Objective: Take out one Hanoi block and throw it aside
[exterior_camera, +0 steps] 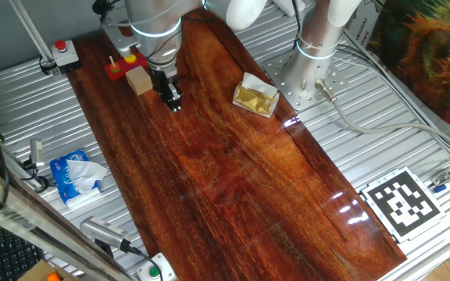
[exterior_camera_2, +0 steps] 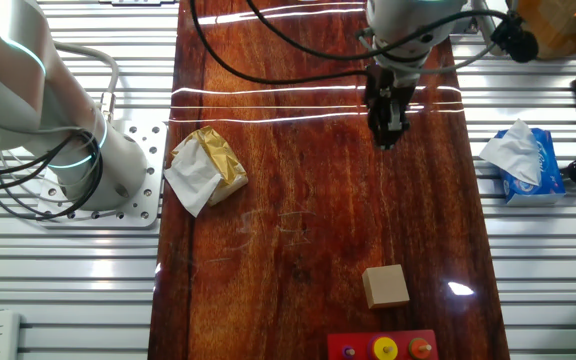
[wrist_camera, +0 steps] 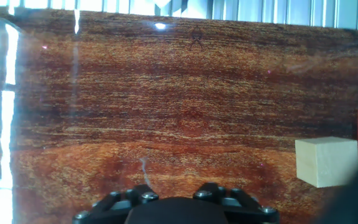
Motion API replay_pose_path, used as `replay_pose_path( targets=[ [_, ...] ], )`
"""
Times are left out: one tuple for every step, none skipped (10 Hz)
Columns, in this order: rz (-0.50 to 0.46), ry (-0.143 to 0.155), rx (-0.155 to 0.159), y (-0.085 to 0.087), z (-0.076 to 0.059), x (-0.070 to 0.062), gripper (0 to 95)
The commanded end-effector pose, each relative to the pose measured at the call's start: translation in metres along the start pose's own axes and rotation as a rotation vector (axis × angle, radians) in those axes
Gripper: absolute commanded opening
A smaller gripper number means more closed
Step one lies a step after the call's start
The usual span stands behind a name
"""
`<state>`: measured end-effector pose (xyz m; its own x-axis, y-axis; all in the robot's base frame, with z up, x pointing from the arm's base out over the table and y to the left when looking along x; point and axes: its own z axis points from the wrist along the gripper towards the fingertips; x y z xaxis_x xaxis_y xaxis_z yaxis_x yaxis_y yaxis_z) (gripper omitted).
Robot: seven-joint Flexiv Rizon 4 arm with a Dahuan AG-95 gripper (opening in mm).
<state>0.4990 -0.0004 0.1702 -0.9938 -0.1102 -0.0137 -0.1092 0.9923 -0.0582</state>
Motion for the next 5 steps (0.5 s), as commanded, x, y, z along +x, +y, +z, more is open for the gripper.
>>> replay_pose_path(
  targets=[
    [0.006, 0.003, 0.002, 0.000, 0.000, -0.001, 0.0],
    [0.013, 0.003, 0.001, -0.001, 0.000, -0.001, 0.0],
    [0.009, 0.003, 0.004, -0.003, 0.001, -0.001, 0.0],
    [0.006, 0.004, 0.006, -0.007, 0.003, 0.000, 0.0],
    [-0.012, 0.004, 0.007, -0.018, 0.008, 0.002, 0.0]
  ],
)
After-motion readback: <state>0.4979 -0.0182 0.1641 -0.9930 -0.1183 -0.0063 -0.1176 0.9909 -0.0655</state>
